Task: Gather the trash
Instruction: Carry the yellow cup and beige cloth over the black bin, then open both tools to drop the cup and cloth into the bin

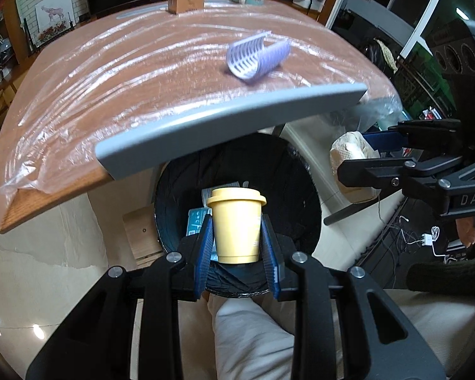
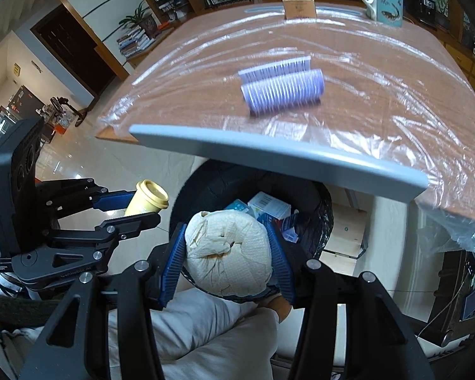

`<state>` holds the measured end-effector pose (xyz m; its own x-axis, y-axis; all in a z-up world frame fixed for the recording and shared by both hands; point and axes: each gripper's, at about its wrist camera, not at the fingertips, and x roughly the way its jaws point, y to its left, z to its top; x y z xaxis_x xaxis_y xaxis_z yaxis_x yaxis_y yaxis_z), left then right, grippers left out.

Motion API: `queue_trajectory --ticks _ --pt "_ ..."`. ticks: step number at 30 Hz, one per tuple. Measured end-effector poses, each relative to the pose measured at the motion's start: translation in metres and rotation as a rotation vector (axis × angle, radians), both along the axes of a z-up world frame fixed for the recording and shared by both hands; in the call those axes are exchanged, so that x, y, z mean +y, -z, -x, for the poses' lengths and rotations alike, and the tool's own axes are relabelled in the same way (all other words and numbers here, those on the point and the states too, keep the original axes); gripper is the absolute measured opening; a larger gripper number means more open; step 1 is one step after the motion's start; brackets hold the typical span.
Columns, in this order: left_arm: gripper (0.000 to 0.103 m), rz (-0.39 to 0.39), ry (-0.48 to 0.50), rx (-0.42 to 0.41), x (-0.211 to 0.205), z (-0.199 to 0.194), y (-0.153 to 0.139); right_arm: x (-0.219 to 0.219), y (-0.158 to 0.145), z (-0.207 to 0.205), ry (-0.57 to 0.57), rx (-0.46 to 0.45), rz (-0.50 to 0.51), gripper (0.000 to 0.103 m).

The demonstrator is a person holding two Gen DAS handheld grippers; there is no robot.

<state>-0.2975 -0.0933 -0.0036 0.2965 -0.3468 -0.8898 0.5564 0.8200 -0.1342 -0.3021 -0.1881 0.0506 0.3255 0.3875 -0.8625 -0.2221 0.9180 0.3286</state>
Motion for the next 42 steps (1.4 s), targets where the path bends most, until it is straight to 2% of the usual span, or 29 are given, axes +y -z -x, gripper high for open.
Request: queue_trajectory --ticks 8,19,30,40,41,42 --pt "0.031 -0.045 0.012 0.026 -0.006 -0.003 0.021 0.004 0.022 -0.008 0.002 0.027 0.019 0.05" --pt "0.031 -0.098 0.026 0.048 -0.013 -0.01 0.049 0.015 0.05 -0.017 -0.031 0.03 0.095 0.05" --pt "0.031 -0.153 0.047 0.079 -0.02 -0.015 0.072 0.018 0.076 -0.024 -0.027 0.067 0.115 0.05" --pt "0.032 -0.164 0.07 0.095 -0.025 -0.02 0.088 0.019 0.097 -0.025 -0.035 0.091 0.14 0.05" --pt "0.033 -0.151 0.074 0.087 -0.025 -0.02 0.088 0.02 0.099 -0.024 -0.038 0.094 0.136 0.05" --pt "0.046 -0.147 0.073 0.086 -0.024 -0.021 0.089 0.019 0.098 -0.023 -0.033 0.09 0.133 0.055"
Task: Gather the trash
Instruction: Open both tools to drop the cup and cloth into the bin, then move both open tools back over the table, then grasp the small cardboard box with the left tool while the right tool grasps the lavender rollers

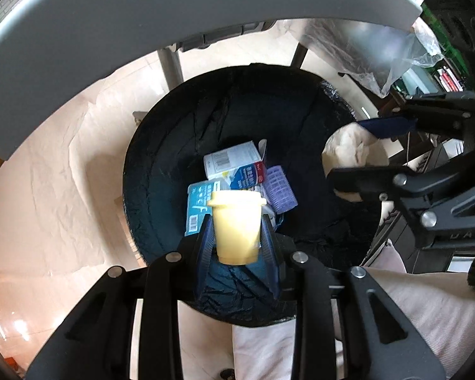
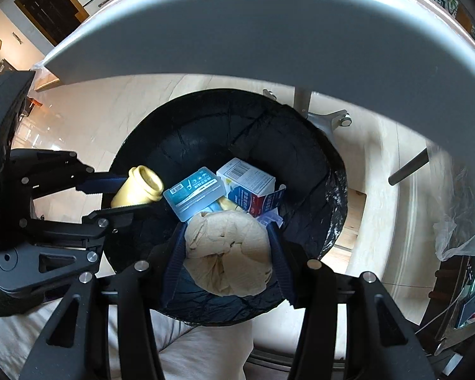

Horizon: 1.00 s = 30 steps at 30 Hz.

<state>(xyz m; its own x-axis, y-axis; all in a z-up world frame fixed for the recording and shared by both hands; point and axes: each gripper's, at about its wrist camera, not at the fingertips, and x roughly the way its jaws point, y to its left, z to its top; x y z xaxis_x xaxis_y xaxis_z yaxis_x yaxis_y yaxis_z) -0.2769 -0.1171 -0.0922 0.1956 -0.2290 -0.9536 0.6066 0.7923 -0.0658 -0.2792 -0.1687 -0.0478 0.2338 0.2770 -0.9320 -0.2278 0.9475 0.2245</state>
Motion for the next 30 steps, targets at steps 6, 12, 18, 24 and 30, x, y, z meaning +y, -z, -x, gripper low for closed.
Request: queue_trajectory --ticks 6,12,18,24,30 --pt "0.065 0.028 -0.009 -0.046 0.009 0.005 -0.021 -0.012 -0.024 0.011 0.032 -0.063 -0.006 0.077" --pt "0.071 0.153 0.027 -0.173 0.033 0.017 -0.101 -0.029 -0.107 0.043 0.037 -0.268 0.015 0.094" --pt "0.101 0.355 0.003 -0.352 0.043 -0.014 -0.196 -0.031 -0.168 0.033 0.055 -0.507 0.092 0.099" --pt "0.101 0.347 -0.129 -0.373 0.02 -0.112 -0.208 -0.024 -0.161 -0.02 0.098 -0.499 0.113 0.099" --pt "0.101 0.306 -0.14 -0.291 -0.015 -0.189 -0.18 -0.01 -0.137 -0.052 0.095 -0.449 0.115 0.099"
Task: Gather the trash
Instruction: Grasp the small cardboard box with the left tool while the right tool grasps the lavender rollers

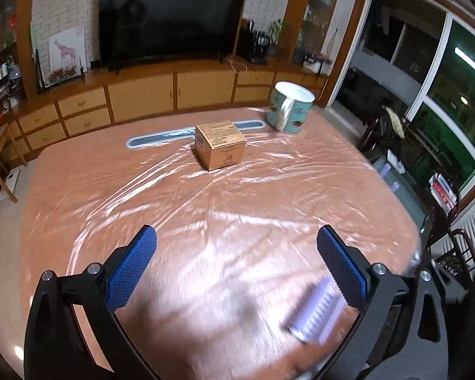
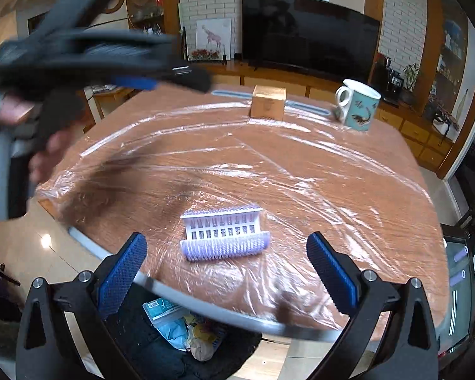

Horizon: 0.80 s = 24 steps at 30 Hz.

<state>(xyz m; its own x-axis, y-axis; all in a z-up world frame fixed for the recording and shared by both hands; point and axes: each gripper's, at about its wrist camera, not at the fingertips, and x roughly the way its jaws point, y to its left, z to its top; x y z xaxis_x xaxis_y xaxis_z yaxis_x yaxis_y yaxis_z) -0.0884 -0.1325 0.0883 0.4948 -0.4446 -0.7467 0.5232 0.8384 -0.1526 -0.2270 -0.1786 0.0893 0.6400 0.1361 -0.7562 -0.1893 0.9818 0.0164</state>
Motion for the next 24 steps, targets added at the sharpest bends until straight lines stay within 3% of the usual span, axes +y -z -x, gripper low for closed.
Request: queue_trajectory --ticks 14,24 --pt "0.101 -0.085 -0.009 0.104 -0.072 -0.105 0.052 0.01 0.026 -0.031 0.058 0.057 -0.034 0.099" --pt "0.101 -0.113 -0.047 0.092 -0.091 -0.141 0.071 0.009 0.035 -0.04 0.08 0.079 -0.062 0.099"
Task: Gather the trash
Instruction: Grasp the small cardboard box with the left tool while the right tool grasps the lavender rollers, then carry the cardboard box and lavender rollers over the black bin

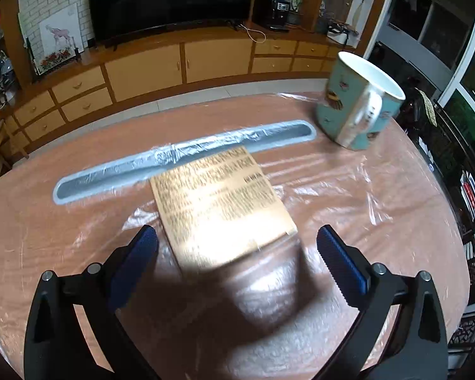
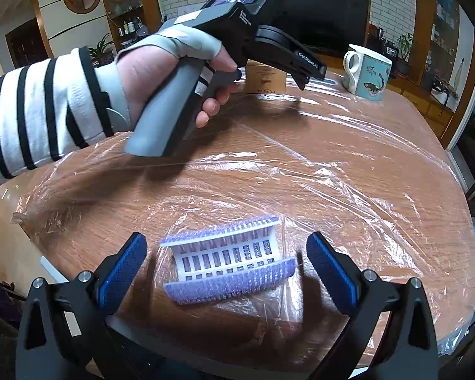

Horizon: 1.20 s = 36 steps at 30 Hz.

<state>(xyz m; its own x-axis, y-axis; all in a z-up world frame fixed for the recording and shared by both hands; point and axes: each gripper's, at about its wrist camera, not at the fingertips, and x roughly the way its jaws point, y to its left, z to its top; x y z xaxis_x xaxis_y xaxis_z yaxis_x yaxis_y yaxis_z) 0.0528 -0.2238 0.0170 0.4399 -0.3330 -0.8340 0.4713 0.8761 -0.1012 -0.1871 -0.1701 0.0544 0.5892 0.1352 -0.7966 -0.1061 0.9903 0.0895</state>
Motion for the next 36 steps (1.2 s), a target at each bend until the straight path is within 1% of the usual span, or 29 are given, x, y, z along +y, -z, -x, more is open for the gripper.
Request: queue_trajectory --ticks 1,3,4,5,6,7,8,11,12,13,15,18,22,27,36 --pt "0.1 0.008 0.0 0.0 0.001 -0.001 0.0 -0.001 0.0 -0.001 0.001 0.001 -0.008 0.099" --pt "0.092 0.01 0.006 0.0 0.0 -0.003 0.002 -0.002 0.002 -0.003 0.002 0.005 -0.016 0.099" --pt "0.09 0.007 0.011 -0.002 -0.001 -0.004 0.003 -0.001 0.003 -0.002 0.001 0.008 -0.016 0.097" --pt "0.083 0.007 0.018 -0.002 -0.003 -0.006 0.004 -0.001 0.005 -0.002 -0.001 0.011 -0.013 0.095" --pt "0.077 0.009 0.026 0.0 -0.003 -0.006 0.005 -0.001 0.007 -0.003 -0.003 0.019 -0.006 0.091" --pt "0.075 0.005 0.03 -0.012 -0.003 -0.006 0.004 0.0 0.008 -0.003 -0.005 0.024 -0.003 0.086" --pt "0.072 0.008 0.036 -0.012 -0.004 -0.007 0.004 0.0 0.01 -0.003 -0.009 0.032 -0.006 0.085" --pt "0.069 0.022 0.048 -0.023 -0.003 -0.008 0.002 0.0 0.011 -0.003 -0.015 0.026 0.006 0.08" --pt "0.066 0.034 0.05 -0.024 -0.001 -0.008 0.001 0.001 0.011 -0.004 -0.019 0.024 0.013 0.075" --pt "0.065 0.042 0.052 -0.025 -0.001 -0.011 0.001 0.001 0.011 -0.004 -0.023 0.021 0.019 0.072" --pt "0.061 0.046 0.053 -0.034 0.001 -0.011 -0.002 -0.002 0.01 -0.006 -0.026 0.024 0.003 0.072" --pt "0.059 0.048 0.063 -0.048 0.003 -0.009 -0.007 -0.012 0.008 -0.01 -0.008 0.028 -0.055 0.072" --pt "0.059 0.045 0.087 -0.081 0.008 0.001 -0.017 -0.021 0.0 -0.012 0.016 0.016 -0.089 0.072" --pt "0.059 0.077 0.102 -0.086 0.022 0.02 -0.03 -0.035 -0.007 -0.016 0.047 0.013 -0.136 0.072" --pt "0.059 0.107 0.083 -0.095 0.057 0.061 -0.043 -0.052 -0.014 -0.021 0.062 0.013 -0.176 0.072"
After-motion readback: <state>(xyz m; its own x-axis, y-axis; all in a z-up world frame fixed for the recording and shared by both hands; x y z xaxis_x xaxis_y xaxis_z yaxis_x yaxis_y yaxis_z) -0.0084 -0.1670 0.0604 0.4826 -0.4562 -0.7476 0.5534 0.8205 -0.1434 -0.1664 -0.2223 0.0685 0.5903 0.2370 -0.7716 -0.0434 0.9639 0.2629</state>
